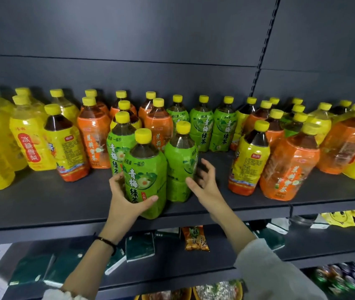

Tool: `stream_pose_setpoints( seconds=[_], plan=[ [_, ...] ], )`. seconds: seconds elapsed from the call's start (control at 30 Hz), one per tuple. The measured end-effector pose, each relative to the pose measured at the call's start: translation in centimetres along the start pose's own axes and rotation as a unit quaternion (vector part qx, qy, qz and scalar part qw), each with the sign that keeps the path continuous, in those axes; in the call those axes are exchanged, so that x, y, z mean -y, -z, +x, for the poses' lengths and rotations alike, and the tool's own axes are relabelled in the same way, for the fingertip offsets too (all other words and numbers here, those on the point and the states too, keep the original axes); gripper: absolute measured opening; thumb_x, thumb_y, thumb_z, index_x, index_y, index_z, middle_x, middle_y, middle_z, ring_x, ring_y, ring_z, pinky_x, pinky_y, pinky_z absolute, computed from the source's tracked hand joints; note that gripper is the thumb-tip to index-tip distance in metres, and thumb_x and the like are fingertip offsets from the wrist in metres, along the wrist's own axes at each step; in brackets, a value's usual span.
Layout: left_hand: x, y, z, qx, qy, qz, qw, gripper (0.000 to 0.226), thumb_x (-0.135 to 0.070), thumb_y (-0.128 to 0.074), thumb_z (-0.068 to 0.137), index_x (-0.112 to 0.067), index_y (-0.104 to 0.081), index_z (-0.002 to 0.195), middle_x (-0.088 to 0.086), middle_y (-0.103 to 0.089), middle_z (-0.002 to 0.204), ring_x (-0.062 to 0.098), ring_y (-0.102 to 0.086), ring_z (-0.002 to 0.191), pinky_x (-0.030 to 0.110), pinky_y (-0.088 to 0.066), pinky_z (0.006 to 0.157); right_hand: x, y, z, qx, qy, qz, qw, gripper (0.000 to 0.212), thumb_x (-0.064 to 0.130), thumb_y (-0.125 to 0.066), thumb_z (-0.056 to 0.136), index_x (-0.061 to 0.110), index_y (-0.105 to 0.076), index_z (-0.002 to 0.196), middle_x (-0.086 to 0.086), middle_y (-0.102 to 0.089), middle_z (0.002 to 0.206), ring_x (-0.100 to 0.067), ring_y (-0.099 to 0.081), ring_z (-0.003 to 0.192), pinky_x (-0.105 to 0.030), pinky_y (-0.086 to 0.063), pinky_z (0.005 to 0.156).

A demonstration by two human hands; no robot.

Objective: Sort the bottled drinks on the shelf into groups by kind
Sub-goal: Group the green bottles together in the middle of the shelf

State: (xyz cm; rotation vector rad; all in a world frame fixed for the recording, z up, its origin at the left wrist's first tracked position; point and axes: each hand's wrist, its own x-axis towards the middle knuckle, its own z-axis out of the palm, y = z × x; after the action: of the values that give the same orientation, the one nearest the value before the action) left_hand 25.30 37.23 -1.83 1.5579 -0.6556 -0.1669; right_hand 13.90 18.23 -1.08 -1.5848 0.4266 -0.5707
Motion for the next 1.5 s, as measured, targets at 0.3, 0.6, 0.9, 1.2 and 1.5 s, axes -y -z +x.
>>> stream_pose_setpoints(
  seconds=[0.3, 0.6, 0.9, 1.2, 1.5],
  plan=[
    [-0.9, -3.8, 0.1, -0.002, -0.011, 0.011, 1.000, 0.095, -0.050, -0.089, 0.050, -0.036, -0.034, 0.125, -0.025, -0.045, 0.121, 0.001, -0.047, 0.115, 0.010, -0.035, 0.093, -0.1, 0.1, 3.5, -0.121, -0.004, -0.069, 0.990, 0.104, 0.048, -0.085, 0.060, 0.042, -0.018, 0.139, 0.000, -0.042, 0.141, -0.020, -0.042, 0.129, -0.043, -0.039, 0.108],
    [-0.8, -2.2, 1.0, -0.056, 0.004, 0.048, 0.997, 0.088, -0.038, -0.083, 0.052, -0.031, -0.038, 0.127, -0.006, -0.052, 0.126, 0.009, -0.047, 0.118, 0.028, -0.039, 0.100, 0.3, 1.9, 8.0, -0.122, -0.041, -0.097, 0.987, 0.111, 0.051, -0.076, 0.072, 0.031, 0.000, 0.149, -0.005, -0.008, 0.155, -0.028, -0.018, 0.142, -0.046, -0.027, 0.114],
    [0.3, 0.1, 1.6, -0.039, 0.010, 0.061, 0.997, 0.095, -0.052, -0.084, 0.045, -0.033, -0.043, 0.127, -0.014, -0.058, 0.124, 0.004, -0.055, 0.116, 0.030, -0.043, 0.097, 0.6, 0.3, 10.9, -0.185, -0.049, -0.133, 0.973, 0.103, 0.059, -0.071, 0.073, 0.034, -0.003, 0.146, -0.003, -0.020, 0.156, -0.036, -0.016, 0.140, -0.057, -0.014, 0.114],
    [0.1, -0.1, 1.6, -0.031, -0.006, 0.043, 0.999, 0.085, -0.049, -0.082, 0.045, -0.038, -0.044, 0.120, -0.028, -0.058, 0.115, -0.006, -0.055, 0.110, 0.019, -0.042, 0.089, 0.0, -1.4, 13.1, -0.137, -0.040, -0.033, 0.989, 0.064, 0.053, -0.036, 0.097, 0.040, -0.001, 0.149, 0.001, -0.015, 0.159, -0.031, -0.019, 0.143, -0.060, -0.017, 0.114],
    [0.2, -0.3, 1.8, -0.018, 0.019, 0.054, 0.998, 0.104, -0.067, -0.083, 0.042, -0.036, -0.041, 0.132, -0.016, -0.056, 0.128, 0.006, -0.052, 0.122, 0.040, -0.041, 0.106, 0.1, -2.3, 13.3, -0.127, -0.035, -0.025, 0.991, 0.062, 0.049, -0.043, 0.096, 0.039, -0.008, 0.146, 0.003, -0.021, 0.156, -0.027, -0.025, 0.139, -0.059, -0.021, 0.113]
  ],
)
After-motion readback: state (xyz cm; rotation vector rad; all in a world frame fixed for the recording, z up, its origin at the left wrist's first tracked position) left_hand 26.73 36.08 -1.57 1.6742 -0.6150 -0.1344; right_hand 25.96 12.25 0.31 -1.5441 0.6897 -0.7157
